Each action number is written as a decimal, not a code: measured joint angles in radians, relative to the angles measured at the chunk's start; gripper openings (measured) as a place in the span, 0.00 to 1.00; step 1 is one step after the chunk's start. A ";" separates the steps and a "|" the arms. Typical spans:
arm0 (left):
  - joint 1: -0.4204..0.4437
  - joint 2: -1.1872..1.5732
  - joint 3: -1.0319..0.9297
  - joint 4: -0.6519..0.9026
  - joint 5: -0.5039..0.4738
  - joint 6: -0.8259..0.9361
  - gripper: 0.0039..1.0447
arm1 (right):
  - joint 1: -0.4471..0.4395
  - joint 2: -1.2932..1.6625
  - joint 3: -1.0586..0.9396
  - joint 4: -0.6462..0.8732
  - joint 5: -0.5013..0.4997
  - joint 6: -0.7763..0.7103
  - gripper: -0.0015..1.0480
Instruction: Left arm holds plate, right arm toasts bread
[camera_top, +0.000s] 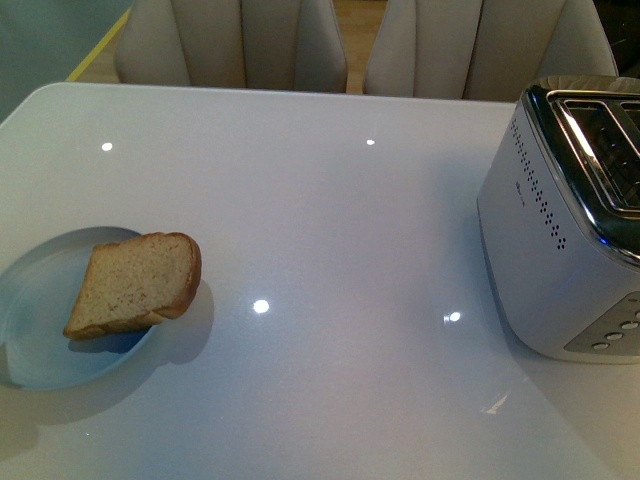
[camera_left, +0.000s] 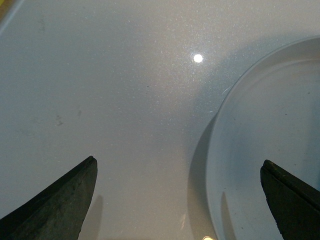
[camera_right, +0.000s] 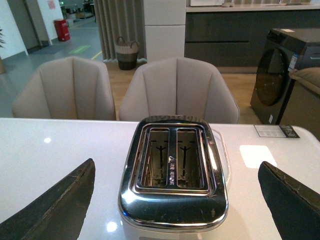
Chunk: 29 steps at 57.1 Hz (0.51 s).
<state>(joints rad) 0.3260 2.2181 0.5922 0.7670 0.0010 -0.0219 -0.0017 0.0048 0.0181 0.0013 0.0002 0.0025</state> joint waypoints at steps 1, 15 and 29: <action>-0.003 0.011 0.007 0.000 0.000 0.000 0.93 | 0.000 0.000 0.000 0.000 0.000 0.000 0.91; -0.060 0.098 0.074 0.009 0.002 -0.005 0.93 | 0.000 0.000 0.000 0.000 0.000 0.000 0.91; -0.084 0.134 0.089 0.009 0.007 -0.016 0.93 | 0.000 0.000 0.000 0.000 0.000 0.000 0.91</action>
<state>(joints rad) 0.2424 2.3520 0.6811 0.7761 0.0078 -0.0383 -0.0017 0.0048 0.0181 0.0013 0.0002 0.0025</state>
